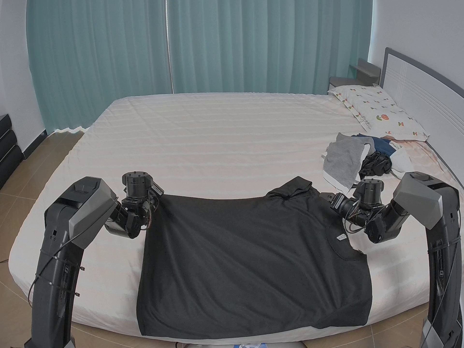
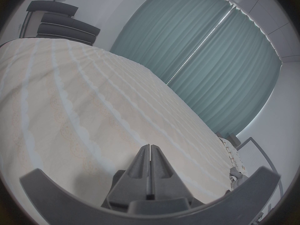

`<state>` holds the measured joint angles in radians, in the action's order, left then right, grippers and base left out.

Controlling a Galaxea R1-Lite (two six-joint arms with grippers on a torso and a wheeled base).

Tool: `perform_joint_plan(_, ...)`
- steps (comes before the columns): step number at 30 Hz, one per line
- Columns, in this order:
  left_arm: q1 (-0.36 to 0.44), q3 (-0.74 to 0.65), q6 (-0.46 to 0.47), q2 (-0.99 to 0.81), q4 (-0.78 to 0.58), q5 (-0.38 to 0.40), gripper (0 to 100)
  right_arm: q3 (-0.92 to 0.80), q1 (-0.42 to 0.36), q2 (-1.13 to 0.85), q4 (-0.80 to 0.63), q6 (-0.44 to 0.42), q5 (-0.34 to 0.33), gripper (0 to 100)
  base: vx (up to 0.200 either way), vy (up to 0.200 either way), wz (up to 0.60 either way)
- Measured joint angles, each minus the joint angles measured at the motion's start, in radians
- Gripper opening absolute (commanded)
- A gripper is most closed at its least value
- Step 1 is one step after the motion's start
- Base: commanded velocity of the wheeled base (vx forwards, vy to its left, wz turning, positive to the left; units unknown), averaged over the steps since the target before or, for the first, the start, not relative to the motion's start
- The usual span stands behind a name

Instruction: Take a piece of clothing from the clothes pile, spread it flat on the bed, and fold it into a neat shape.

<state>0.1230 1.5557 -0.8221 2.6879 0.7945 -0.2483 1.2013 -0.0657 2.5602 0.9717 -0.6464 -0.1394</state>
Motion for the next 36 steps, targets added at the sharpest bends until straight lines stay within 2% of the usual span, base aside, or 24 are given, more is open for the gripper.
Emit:
perform_joint_plan(5, 0.001, -0.006, -0.007, 0.0, 0.0, 0.0, 0, 0.133, 0.01, 0.039, -0.11, 0.064, -0.006, 100, 0.0, 0.0, 0.0)
perform_joint_plan(11, 0.001, -0.02, -0.011, -0.002, 0.0, 0.0, 0, 0.304, 0.018, 0.098, -0.263, 0.082, -0.011, 100, 0.0, 0.0, 0.0)
perform_joint_plan(17, 0.001, -0.031, -0.013, -0.004, 0.0, 0.0, 0, 0.414, 0.014, 0.159, -0.315, 0.086, -0.02, 100, 0.0, 0.0, 0.0)
perform_joint_plan(18, 0.001, -0.032, -0.013, -0.005, 0.0, -0.001, 0, 0.429, 0.013, 0.169, -0.323, 0.085, -0.02, 0, 0.0, 0.0, 0.0)
perform_joint_plan(31, 0.001, -0.039, -0.013, -0.006, 0.0, -0.001, 0, 0.483, 0.054, 0.217, -0.321, 0.073, -0.013, 0, 0.0, 0.0, 0.0)
perform_joint_plan(36, 0.001, -0.032, -0.014, -0.006, 0.001, -0.001, 0, 0.479, 0.074, 0.215, -0.306, 0.039, -0.01, 0, 0.0, 0.0, 0.0)
